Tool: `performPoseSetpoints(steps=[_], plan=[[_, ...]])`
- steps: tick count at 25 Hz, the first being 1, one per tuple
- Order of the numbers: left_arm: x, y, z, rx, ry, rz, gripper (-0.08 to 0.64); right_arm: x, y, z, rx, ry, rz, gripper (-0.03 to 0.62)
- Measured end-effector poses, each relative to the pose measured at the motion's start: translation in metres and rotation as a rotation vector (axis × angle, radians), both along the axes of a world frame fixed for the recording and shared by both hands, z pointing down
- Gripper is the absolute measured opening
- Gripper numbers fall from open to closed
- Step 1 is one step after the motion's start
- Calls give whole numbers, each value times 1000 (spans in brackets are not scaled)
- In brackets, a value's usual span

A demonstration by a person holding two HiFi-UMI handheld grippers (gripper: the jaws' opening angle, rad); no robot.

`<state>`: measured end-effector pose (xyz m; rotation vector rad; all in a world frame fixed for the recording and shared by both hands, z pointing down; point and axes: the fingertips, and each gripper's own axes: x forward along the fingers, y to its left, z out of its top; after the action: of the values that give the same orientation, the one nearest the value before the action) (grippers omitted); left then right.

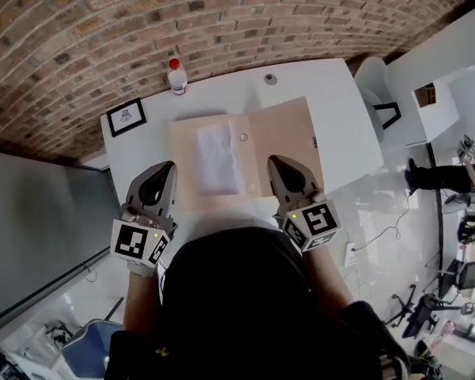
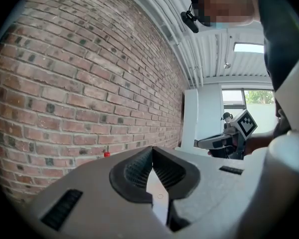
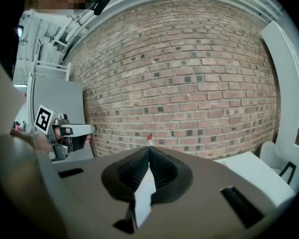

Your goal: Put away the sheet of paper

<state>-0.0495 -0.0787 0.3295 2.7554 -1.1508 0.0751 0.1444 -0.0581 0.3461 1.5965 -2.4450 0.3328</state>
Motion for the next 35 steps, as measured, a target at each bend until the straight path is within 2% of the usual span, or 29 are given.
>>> performPoseSetpoints(steps=[6, 10, 35], plan=[[6, 6, -17, 47, -11, 23, 3, -3, 6, -19, 50, -17, -3, 11], [13, 8, -17, 52, -18, 40, 3, -3, 9, -17, 38, -5, -2, 11], [21, 1, -3, 7, -13, 55, 3, 7, 1, 1, -15, -4, 29, 11]])
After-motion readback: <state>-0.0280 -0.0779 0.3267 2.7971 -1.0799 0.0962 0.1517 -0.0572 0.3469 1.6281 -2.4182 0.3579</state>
